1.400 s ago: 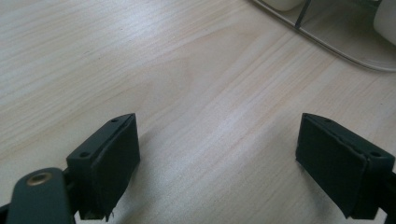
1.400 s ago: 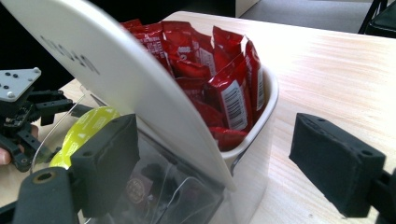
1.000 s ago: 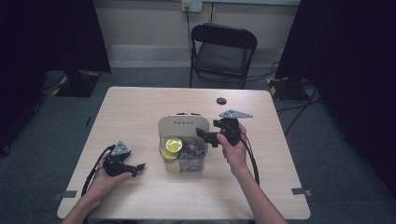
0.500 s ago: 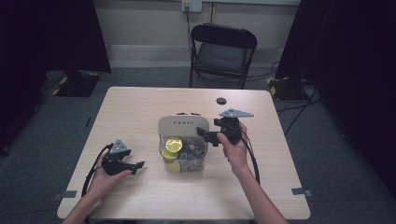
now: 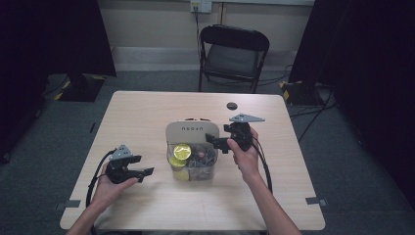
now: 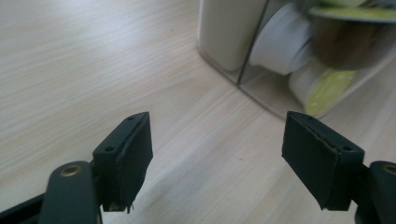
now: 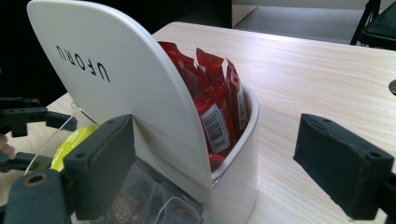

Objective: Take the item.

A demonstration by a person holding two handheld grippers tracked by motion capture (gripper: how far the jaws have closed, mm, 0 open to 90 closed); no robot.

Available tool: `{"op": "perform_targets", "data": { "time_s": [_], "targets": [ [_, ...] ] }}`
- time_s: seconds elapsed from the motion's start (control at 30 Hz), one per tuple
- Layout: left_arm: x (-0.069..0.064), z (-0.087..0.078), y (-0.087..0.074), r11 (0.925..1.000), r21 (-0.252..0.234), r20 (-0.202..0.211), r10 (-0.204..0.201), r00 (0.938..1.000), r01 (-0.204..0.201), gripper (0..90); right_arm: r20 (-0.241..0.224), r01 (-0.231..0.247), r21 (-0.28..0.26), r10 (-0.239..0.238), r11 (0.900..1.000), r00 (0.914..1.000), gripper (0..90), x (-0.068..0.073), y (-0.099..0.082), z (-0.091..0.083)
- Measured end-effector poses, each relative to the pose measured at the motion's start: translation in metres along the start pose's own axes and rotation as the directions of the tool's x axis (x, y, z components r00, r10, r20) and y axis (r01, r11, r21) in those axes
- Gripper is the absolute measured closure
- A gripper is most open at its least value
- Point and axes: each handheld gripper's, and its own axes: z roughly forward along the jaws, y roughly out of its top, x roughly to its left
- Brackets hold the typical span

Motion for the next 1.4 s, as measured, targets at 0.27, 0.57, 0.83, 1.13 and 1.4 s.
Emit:
{"op": "perform_targets", "data": {
  "time_s": [0.27, 0.57, 0.83, 1.13, 1.4],
  "targets": [
    [-0.009, -0.009, 0.012, 0.9986, -0.049, 0.050, 0.021, 0.9985, -0.018, 28.0, 0.009, -0.006, -0.009, 0.006, 0.9999, 0.9999, 12.2, -0.002, 0.001, -0.003],
    [-0.026, -0.007, 0.038, 0.9935, -0.107, 0.099, 0.048, 0.9940, -0.038, 30.5, 0.011, -0.001, -0.006, 0.001, 1.0000, 0.9999, 12.1, -0.001, 0.001, -0.003],
    [-0.045, -0.005, 0.072, 0.9823, -0.149, 0.117, 0.132, 0.9844, -0.114, 31.5, -0.002, -0.006, -0.002, 0.006, 1.0000, 1.0000, 11.6, -0.002, 0.000, 0.000],
    [-0.058, 0.008, 0.096, 0.9771, -0.167, 0.170, 0.160, 0.9723, -0.132, 37.4, 0.012, 0.004, -0.013, -0.004, 0.9999, 0.9999, 12.3, 0.001, 0.000, -0.001],
    [-0.059, 0.031, 0.098, 0.9805, -0.147, 0.194, 0.158, 0.9682, -0.130, 39.1, 0.011, 0.003, -0.014, -0.002, 0.9999, 0.9999, 12.3, 0.002, 0.000, -0.001]
  ]
}}
